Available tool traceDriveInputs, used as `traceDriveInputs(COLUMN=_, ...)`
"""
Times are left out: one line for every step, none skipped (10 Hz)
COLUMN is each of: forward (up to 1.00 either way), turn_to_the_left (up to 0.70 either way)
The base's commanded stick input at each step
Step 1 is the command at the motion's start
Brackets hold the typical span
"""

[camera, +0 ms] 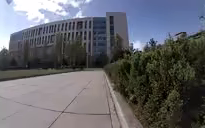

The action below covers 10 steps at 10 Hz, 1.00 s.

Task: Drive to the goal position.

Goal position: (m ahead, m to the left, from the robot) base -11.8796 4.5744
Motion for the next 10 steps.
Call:
traceDriveInputs(forward=0.04, turn_to_the_left=0.0)
traceDriveInputs(forward=0.04, turn_to_the_left=0.0)
traceDriveInputs(forward=0.04, turn_to_the_left=0.0)
traceDriveInputs(forward=0.04, turn_to_the_left=0.0)
traceDriveInputs(forward=0.04, turn_to_the_left=0.0)
traceDriveInputs(forward=0.05, turn_to_the_left=0.0)
traceDriveInputs(forward=0.04, turn_to_the_left=0.0)
traceDriveInputs(forward=0.04, turn_to_the_left=0.0)
traceDriveInputs(forward=0.05, turn_to_the_left=0.0)
traceDriveInputs(forward=0.04, turn_to_the_left=0.0)
